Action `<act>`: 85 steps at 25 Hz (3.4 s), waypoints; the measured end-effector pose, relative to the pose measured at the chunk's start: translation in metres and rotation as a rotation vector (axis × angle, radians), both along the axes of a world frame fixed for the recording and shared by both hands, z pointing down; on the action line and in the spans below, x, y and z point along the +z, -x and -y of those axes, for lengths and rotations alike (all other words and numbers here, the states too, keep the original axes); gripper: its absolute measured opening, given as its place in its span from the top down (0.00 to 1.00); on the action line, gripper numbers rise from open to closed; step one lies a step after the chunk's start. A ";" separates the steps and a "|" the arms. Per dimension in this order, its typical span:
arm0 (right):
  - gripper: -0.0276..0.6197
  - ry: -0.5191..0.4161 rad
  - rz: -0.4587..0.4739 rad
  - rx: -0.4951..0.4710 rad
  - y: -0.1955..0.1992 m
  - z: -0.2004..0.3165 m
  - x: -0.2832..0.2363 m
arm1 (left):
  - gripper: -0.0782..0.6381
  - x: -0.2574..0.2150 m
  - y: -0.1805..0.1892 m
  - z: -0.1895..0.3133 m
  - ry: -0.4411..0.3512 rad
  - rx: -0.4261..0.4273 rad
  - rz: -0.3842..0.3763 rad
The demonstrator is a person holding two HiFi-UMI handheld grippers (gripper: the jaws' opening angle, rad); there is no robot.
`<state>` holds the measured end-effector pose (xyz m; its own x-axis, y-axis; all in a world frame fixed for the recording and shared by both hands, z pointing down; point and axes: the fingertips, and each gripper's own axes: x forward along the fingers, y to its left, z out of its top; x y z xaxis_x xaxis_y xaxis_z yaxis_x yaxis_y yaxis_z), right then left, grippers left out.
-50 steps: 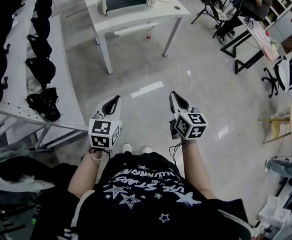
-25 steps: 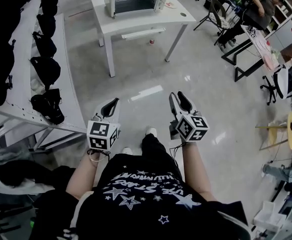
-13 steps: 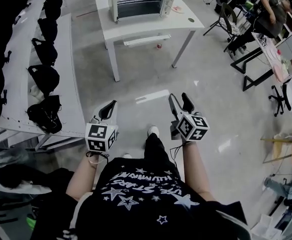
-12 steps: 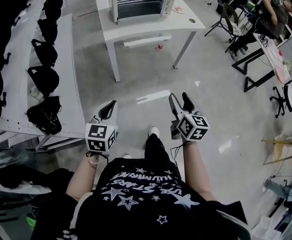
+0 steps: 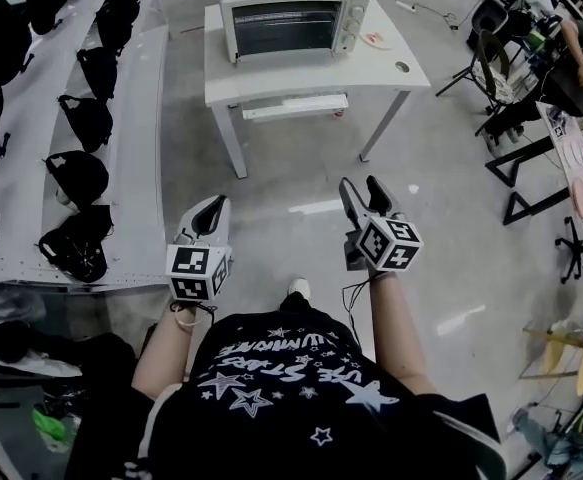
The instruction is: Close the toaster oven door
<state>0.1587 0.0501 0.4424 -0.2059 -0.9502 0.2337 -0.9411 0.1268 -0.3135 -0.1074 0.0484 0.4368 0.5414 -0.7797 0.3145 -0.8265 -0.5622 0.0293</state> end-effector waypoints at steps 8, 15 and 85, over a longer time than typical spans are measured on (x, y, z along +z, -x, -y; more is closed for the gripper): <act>0.55 0.022 0.004 -0.073 -0.040 0.043 0.012 | 0.86 0.001 -0.035 0.026 -0.002 -0.077 0.022; 0.55 0.066 0.017 -0.080 -0.058 0.059 0.032 | 0.86 0.010 -0.051 0.041 0.023 -0.099 0.032; 0.79 0.138 -0.229 0.025 -0.078 0.313 0.179 | 0.86 0.148 -0.021 0.288 0.282 -0.234 0.066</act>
